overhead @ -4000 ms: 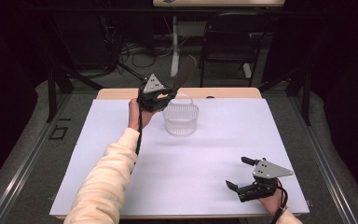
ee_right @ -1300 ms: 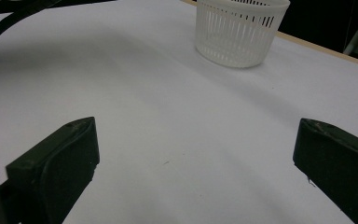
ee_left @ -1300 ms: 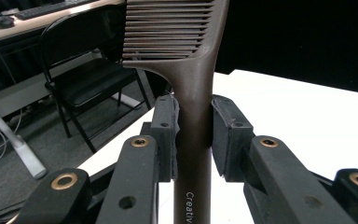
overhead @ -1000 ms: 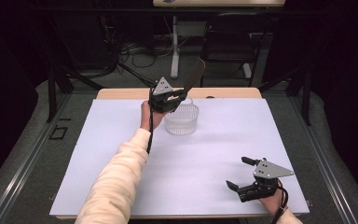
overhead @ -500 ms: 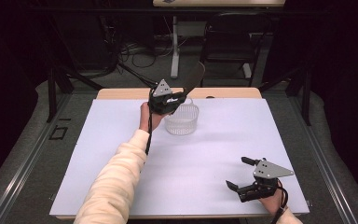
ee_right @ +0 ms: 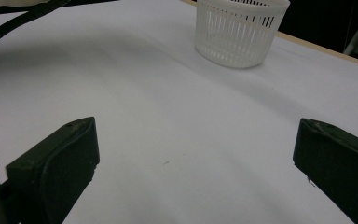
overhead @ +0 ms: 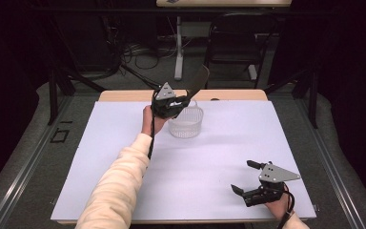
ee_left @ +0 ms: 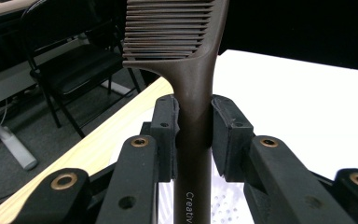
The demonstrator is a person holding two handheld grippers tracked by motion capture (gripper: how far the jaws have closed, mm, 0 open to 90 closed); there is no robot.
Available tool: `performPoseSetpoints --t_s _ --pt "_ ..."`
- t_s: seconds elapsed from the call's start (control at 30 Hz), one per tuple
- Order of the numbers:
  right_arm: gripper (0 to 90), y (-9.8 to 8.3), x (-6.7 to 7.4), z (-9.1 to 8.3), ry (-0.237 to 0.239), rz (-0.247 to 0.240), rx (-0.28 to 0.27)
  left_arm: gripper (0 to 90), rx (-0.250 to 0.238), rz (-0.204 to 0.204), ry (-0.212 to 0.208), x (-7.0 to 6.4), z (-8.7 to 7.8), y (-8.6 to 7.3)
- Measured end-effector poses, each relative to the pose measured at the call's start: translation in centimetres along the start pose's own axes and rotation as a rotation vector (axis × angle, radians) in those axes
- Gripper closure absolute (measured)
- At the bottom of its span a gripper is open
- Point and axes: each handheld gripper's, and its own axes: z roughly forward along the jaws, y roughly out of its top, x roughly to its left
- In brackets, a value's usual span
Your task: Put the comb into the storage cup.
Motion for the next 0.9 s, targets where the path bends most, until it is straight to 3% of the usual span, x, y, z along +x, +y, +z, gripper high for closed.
performPoseSetpoints --t_s 0.9 --pt "0.0 0.0 0.0 0.0 -0.002 0.002 0.002 72.3 0.048 -0.003 -0.03 0.1 0.4 -1.1"
